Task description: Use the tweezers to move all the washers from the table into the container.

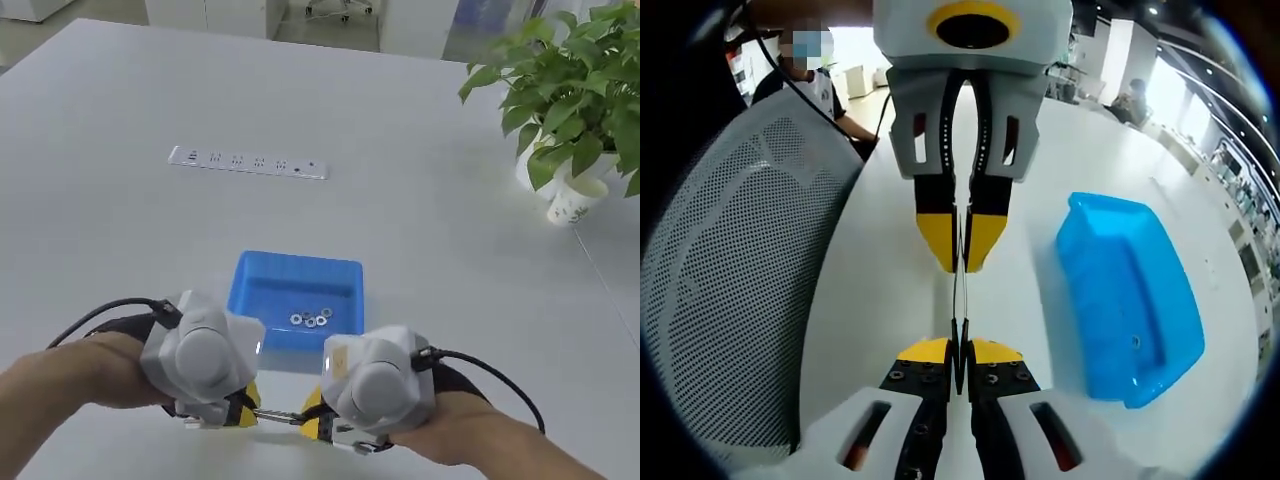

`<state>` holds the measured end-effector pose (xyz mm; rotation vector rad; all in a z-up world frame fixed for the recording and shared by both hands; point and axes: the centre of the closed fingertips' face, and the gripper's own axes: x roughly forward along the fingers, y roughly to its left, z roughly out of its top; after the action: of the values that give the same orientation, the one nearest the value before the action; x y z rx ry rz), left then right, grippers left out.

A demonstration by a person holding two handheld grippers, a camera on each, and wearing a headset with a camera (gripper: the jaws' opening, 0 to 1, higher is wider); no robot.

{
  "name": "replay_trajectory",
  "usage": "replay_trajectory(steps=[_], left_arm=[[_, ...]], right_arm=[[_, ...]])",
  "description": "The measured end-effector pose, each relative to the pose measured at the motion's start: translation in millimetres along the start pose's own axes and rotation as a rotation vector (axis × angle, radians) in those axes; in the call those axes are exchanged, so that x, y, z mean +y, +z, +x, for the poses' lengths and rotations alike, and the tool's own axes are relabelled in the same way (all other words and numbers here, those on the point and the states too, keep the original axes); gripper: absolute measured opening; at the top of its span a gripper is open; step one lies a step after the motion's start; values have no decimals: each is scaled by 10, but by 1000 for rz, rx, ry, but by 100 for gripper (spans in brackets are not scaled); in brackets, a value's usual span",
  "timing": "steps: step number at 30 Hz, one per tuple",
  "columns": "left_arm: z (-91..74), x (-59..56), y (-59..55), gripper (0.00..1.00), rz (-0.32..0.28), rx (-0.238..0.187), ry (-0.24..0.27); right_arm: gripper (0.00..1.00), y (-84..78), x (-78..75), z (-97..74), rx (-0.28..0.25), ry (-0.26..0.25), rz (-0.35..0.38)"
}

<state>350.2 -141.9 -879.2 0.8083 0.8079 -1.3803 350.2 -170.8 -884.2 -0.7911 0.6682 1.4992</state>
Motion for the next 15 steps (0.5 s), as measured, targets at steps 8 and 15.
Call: replay_trajectory(steps=[8,15], left_arm=[[91,-25,-36,8,-3,-1,-11],[113,-29,-52,8,-17,-9,-13]], right_arm=[[7,-59,28,56,14,7,-8],[9,-59,25,60,1,6,-5]])
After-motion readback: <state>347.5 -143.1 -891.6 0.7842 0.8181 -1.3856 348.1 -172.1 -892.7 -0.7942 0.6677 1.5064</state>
